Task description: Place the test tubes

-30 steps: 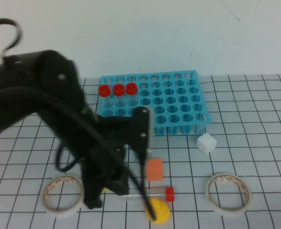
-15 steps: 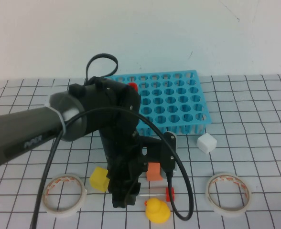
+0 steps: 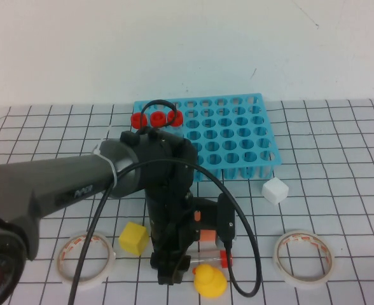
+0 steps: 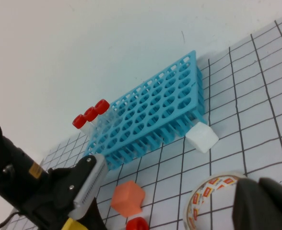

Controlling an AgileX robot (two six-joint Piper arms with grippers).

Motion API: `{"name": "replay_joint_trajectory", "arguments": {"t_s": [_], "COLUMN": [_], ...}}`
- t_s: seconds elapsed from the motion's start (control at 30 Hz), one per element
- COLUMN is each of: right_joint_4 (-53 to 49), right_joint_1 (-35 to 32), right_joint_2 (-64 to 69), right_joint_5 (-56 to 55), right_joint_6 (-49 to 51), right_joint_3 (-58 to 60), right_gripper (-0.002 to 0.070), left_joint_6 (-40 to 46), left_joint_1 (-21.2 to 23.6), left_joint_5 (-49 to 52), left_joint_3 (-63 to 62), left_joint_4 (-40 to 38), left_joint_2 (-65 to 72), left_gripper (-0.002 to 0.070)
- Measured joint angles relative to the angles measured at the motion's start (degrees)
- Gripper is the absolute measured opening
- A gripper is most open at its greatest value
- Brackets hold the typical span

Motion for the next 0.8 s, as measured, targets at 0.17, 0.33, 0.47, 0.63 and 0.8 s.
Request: {"name": "replay_joint_trajectory", "arguments": {"t_s": [0.17, 0.33, 0.47, 0.63, 0.8], "right_joint_4": [0.0, 1.2, 3.5, 10.2, 18.0], "right_joint_1": [0.0, 0.0, 0.0, 0.0, 0.0], "right_joint_2": [0.0, 0.0, 0.0, 0.0, 3.3], "right_joint_5": [0.0, -0.2, 0.4, 4.1, 1.2], "right_joint_6": [-0.1, -0.1, -0.6, -13.2, -27.3], "right_joint_3": [0.0, 0.0, 0.0, -0.9, -6.0], "right_gripper": [-0.0001, -0.0001, -0.0001, -0.0001, -0.0001], "left_joint_6": [-6.1, -12.5, -13.9, -14.7, -14.7], "left_joint_1": [0.0, 0.0, 0.0, 0.4, 1.7], "left_joint_5": [-0.3, 4.4, 8.8, 7.5, -1.7], "left_joint_3": [-0.2, -0.4, -0.4, 0.2, 7.7], "left_joint_4": [1.9, 3.7, 3.4, -4.0, -14.2], "left_joint_2": [0.2, 0.3, -0.7, -8.3, -19.1], "left_gripper": [0.0265, 0.0212, 0.0212, 0.0212, 0.0212]}}
